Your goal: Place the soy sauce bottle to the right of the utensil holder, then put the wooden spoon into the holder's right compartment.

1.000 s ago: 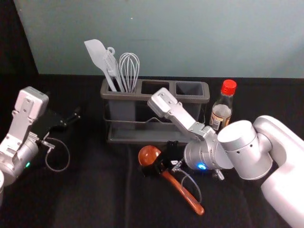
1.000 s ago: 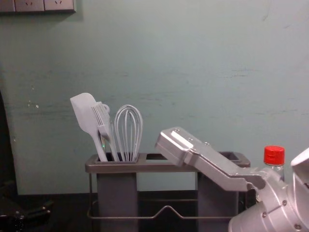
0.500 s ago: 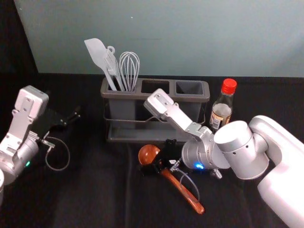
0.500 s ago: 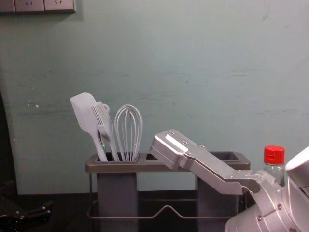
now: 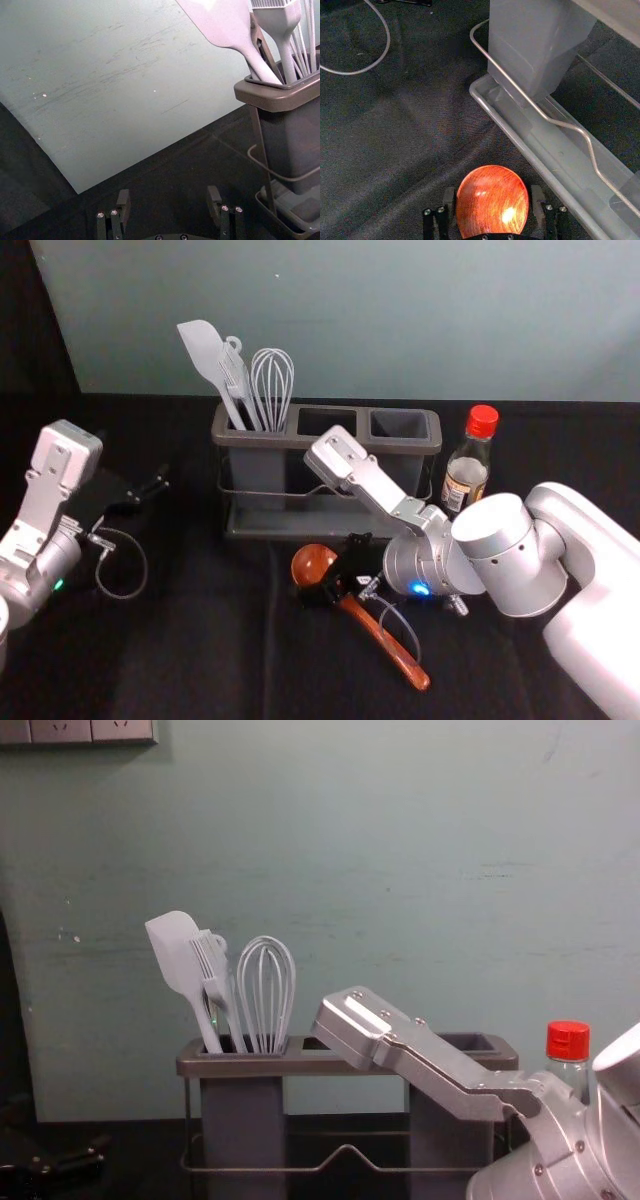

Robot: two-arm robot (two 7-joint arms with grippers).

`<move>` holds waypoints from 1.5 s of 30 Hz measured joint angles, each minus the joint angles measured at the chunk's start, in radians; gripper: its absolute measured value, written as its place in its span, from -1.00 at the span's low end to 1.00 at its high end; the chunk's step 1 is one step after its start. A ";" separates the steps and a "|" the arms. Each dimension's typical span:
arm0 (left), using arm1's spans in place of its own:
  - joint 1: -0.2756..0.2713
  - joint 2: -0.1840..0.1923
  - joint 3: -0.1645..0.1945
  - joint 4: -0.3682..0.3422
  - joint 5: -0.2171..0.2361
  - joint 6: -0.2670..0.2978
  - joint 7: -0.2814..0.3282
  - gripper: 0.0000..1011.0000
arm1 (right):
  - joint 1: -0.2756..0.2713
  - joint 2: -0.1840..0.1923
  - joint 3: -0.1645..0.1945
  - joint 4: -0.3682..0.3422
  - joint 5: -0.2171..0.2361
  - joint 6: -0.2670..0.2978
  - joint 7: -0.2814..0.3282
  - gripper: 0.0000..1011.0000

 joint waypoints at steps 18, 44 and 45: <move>0.000 0.000 0.000 0.000 0.000 0.000 0.000 0.99 | -0.014 0.013 0.013 -0.026 0.001 -0.026 0.001 0.66; 0.000 0.000 0.000 0.000 0.000 0.000 0.000 0.99 | -0.262 0.092 0.278 -0.401 0.069 -0.656 -0.037 0.66; 0.000 0.000 0.000 0.000 0.000 0.000 0.000 0.99 | -0.262 0.092 0.285 -0.405 0.076 -0.667 -0.034 0.66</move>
